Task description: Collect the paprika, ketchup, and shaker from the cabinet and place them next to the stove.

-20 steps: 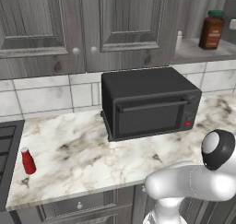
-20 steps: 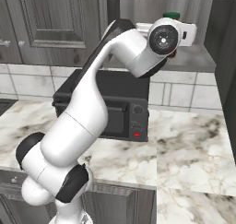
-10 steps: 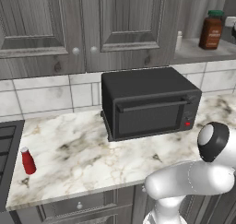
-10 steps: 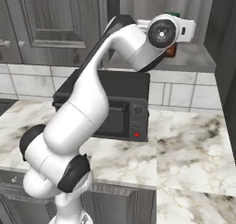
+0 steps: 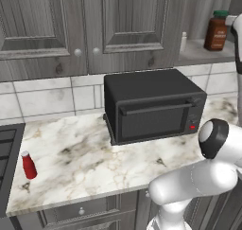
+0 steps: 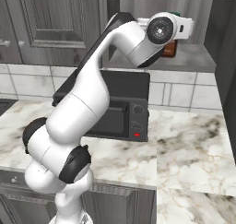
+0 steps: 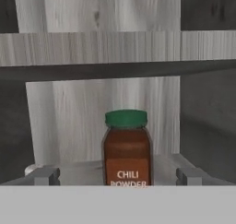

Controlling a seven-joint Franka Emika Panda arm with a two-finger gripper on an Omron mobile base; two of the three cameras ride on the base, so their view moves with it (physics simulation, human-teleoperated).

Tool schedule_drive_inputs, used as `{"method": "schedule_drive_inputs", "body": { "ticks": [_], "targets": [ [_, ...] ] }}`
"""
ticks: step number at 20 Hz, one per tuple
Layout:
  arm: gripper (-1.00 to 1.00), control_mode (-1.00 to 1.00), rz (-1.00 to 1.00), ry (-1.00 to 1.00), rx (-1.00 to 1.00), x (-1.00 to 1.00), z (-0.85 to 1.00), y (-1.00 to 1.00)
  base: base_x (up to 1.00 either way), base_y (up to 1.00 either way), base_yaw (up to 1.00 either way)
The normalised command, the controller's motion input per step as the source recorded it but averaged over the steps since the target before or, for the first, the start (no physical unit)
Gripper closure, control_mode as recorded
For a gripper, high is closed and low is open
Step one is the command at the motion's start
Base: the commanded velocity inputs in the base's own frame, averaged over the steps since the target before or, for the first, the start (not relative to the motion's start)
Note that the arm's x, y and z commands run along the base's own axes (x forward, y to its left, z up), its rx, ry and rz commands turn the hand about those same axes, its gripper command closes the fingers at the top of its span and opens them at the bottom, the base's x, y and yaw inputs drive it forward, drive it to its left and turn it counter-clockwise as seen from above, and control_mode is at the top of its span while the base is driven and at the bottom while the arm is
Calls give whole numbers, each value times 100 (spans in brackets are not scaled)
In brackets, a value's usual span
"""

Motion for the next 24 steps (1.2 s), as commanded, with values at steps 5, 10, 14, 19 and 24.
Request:
{"method": "schedule_drive_inputs", "body": {
  "ticks": [5, 10, 14, 19, 24],
  "targets": [
    [-100, -100, 0, 0, 0, 16, 0, -1, 0, 0, 0],
    [-100, -100, 0, 0, 0, 25, 0, -5, 0, 0, 0],
    [-100, -100, 0, 0, 0, 30, 2, -10, 0, 0, 0],
    [-100, -100, 0, 0, 0, 33, 5, -12, 0, 0, 0],
    [-100, -100, 0, 0, 0, 32, 6, -14, 0, 0, 0]
  ]
}}
